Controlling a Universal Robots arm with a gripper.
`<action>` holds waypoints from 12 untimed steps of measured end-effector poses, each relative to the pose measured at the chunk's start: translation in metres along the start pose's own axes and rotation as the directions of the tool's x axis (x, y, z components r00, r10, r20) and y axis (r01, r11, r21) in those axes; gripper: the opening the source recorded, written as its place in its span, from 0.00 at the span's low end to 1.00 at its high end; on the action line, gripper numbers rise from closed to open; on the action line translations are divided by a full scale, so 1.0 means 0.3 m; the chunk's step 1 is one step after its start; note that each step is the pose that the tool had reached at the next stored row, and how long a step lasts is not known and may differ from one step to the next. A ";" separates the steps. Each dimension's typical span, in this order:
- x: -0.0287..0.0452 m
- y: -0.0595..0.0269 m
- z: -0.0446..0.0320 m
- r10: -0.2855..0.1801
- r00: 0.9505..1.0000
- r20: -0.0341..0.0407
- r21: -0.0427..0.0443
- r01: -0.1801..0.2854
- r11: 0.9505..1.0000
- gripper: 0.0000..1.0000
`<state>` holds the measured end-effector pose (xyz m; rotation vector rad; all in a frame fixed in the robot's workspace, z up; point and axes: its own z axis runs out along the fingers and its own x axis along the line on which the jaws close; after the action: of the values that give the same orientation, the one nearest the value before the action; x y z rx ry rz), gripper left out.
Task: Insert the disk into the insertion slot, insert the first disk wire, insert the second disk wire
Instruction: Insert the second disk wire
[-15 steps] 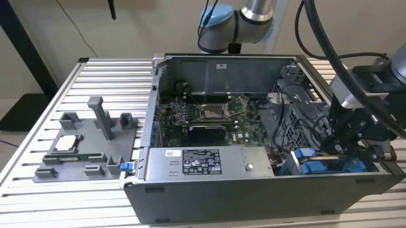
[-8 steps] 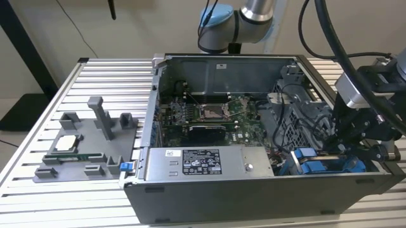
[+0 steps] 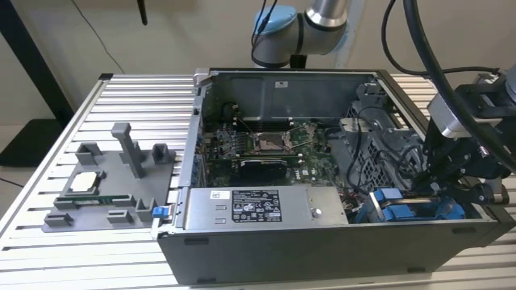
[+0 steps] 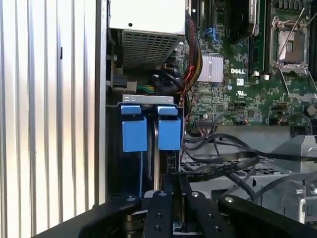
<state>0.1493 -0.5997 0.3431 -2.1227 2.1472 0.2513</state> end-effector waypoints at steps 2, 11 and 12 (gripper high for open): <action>0.000 -0.001 0.002 0.004 1.000 0.003 0.001 -0.004 1.000 0.00; 0.001 -0.006 0.009 0.018 1.000 0.004 0.004 -0.018 1.000 0.00; 0.001 -0.006 0.010 0.020 1.000 0.004 0.004 -0.020 1.000 0.00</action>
<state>0.1510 -0.5995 0.3400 -2.0981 2.1659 0.2523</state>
